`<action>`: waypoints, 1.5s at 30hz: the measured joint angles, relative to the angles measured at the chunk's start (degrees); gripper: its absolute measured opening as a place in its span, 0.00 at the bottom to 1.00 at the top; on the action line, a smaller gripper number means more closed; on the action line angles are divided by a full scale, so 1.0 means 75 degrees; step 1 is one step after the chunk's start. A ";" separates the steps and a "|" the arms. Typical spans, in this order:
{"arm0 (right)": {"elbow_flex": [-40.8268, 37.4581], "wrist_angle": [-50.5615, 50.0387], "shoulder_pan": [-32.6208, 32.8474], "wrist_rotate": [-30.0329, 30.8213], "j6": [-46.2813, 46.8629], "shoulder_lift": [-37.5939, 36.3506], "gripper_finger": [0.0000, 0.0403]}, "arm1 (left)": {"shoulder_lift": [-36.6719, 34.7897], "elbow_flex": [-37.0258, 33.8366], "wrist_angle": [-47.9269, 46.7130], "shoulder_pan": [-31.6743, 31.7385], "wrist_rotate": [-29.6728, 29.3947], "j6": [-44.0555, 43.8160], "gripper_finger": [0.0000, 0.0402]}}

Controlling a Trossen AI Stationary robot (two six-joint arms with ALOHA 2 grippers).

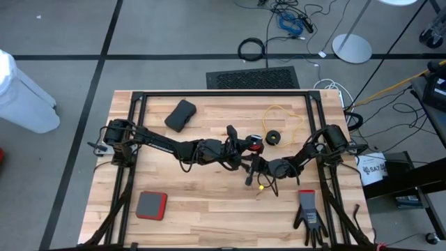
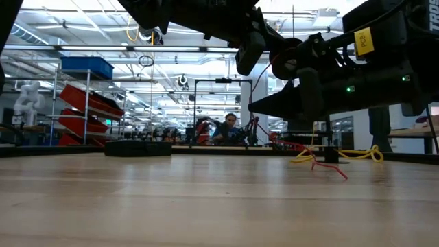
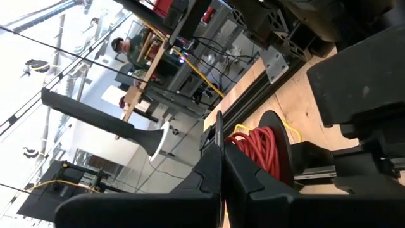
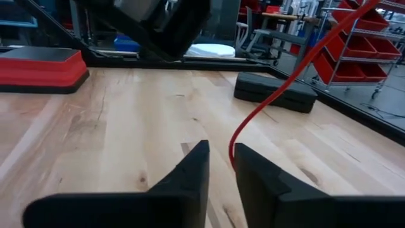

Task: Coil cords
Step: Coil the red wire onto the black spool

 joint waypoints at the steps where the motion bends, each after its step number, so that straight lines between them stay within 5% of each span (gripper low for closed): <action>1: 0.0000 -0.0002 -0.0001 0.0001 0.0021 0.0000 0.17 | -0.0002 0.0000 0.0000 0.0000 0.0000 -0.0003 0.00; 35: 0.0003 -0.0239 -0.0411 0.0003 0.0245 -0.0003 0.01 | -0.0003 0.0006 0.0026 -0.0189 0.0163 -0.0427 0.00; 45: -0.0090 -0.0377 -0.0399 0.1006 0.0268 -0.0003 0.00 | -0.0273 0.0012 -0.0538 -0.0156 0.0466 -0.1359 0.00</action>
